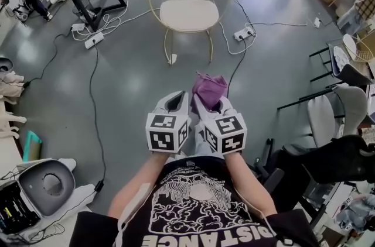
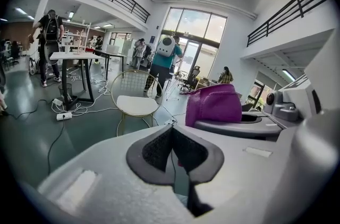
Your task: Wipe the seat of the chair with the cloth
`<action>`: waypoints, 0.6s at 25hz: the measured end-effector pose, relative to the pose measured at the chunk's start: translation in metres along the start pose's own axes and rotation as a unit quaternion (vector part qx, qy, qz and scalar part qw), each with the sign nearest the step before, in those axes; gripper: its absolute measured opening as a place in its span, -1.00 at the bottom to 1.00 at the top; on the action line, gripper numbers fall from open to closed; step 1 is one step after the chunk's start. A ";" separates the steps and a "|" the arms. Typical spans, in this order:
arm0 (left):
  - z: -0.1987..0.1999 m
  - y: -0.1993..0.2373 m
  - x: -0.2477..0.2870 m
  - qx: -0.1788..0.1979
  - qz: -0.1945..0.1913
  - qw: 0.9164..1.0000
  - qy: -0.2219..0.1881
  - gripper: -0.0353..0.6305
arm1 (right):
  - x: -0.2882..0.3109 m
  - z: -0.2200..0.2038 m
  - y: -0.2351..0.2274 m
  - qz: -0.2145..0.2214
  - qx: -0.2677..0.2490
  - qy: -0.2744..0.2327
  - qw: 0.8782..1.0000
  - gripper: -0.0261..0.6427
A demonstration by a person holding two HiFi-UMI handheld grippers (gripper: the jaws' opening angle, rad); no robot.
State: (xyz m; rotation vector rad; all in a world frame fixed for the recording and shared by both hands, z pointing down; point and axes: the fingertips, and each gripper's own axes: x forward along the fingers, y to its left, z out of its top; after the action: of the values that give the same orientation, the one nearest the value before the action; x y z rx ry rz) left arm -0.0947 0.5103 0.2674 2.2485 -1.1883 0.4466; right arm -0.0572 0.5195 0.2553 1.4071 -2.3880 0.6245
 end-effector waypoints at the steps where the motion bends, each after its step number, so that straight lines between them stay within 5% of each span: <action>1: 0.004 0.003 0.008 -0.001 0.002 1.000 0.002 -0.92 | 0.008 0.003 -0.007 0.003 0.003 0.001 1.000 -0.76; 15: 0.093 0.018 0.187 -0.025 0.040 0.999 0.026 -0.92 | 0.111 0.062 -0.173 0.064 0.021 0.040 0.997 -0.76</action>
State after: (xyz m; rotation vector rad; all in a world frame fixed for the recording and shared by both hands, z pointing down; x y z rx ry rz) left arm -0.0035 0.3243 0.2975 2.1404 -1.2519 0.4973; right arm 0.0399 0.3312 0.2902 1.2271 -2.4284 0.7540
